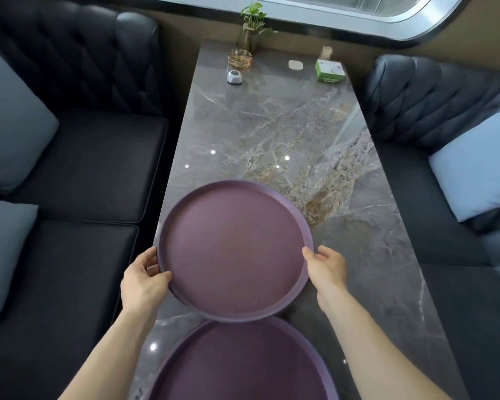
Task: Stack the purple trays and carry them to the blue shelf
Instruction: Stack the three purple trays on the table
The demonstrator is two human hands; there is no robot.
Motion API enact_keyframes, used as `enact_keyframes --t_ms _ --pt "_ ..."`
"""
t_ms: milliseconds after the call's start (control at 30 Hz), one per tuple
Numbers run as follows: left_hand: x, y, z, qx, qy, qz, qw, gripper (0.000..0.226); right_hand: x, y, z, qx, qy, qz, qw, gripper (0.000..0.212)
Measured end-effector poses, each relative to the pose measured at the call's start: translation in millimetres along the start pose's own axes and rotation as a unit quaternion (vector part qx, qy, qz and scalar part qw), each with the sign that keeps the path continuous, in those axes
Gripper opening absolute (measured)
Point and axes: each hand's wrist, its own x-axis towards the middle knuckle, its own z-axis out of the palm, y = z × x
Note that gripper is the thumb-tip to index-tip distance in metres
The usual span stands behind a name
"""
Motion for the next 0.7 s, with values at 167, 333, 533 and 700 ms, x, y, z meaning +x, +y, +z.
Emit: enact_keyframes --t_ms 167,333,533,700 --pt "-42 -4 -27 -0.018 -0.02 0.031 0.999 0.068 -54 27 -44 -0.025 0.06 -0.042 0.997 0.019" --pt "-94 -29 -48 0.019 -0.038 0.06 0.997 0.067 -110 84 -80 -0.083 0.118 -0.045 0.989 0.014" --pt "-145 -77 -65 0.111 -0.02 0.091 0.989 0.062 -168 161 -108 -0.149 0.167 -0.033 0.974 0.026" --pt "-171 -108 -76 0.172 -0.027 0.109 0.979 0.06 -197 203 -114 -0.139 0.177 -0.028 0.974 0.025"
